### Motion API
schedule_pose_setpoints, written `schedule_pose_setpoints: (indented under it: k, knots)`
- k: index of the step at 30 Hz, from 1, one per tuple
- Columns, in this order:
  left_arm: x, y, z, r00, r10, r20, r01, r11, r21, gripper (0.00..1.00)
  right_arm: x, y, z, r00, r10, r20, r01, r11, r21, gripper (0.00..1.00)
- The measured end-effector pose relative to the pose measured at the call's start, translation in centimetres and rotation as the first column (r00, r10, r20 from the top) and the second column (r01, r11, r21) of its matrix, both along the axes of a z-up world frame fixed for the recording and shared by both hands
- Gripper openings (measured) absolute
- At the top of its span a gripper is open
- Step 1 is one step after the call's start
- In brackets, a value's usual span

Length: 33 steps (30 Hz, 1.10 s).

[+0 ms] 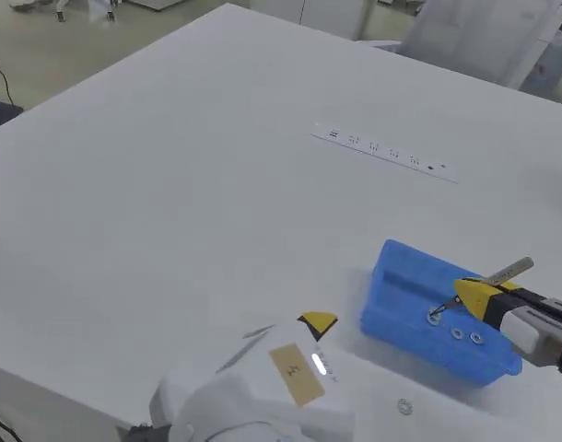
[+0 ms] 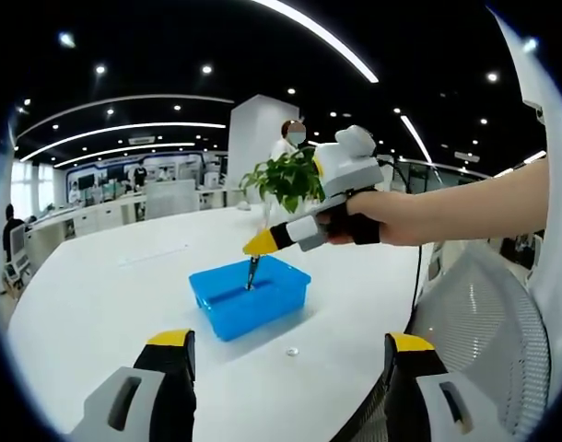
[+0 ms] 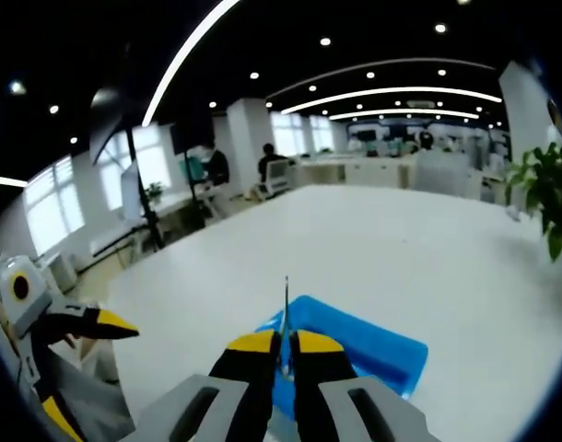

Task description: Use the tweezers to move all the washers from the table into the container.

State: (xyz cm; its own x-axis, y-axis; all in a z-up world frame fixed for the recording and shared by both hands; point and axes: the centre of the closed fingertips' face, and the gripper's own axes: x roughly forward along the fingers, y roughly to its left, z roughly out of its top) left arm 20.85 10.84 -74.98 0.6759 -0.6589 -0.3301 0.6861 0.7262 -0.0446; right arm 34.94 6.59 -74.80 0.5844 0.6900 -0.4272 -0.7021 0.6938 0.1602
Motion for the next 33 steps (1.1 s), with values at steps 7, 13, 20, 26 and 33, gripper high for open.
schedule_pose_setpoints:
  k: [7,13,20,26,33]
  knots:
    - [0.0,0.0,-0.1,1.0,-0.002,-0.004,0.002,1.0,0.008,0.85,1.9,0.2,-2.2,0.999,0.002,-0.038,-0.003,0.999,-0.037,0.03]
    - [-0.1,0.0,-0.2,1.0,-0.002,-0.008,0.002,1.0,0.011,0.84,2.6,0.5,-4.1,0.998,0.013,-0.068,-0.018,0.997,-0.081,0.03]
    - [-0.1,0.1,-0.3,1.0,-0.004,-0.01,0.004,1.0,0.017,0.83,2.7,0.8,-5.0,0.997,0.03,-0.073,-0.038,0.993,-0.111,0.03]
    - [-0.1,0.1,-0.3,1.0,-0.004,-0.01,0.004,1.0,0.018,0.83,2.5,0.6,-4.6,0.998,0.033,-0.056,-0.04,0.991,-0.131,0.04]
    - [0.0,0.2,-0.5,1.0,-0.004,-0.013,0.004,1.0,0.021,0.83,1.7,0.7,-1.9,1.0,0.027,-0.011,-0.028,0.997,-0.072,0.04]
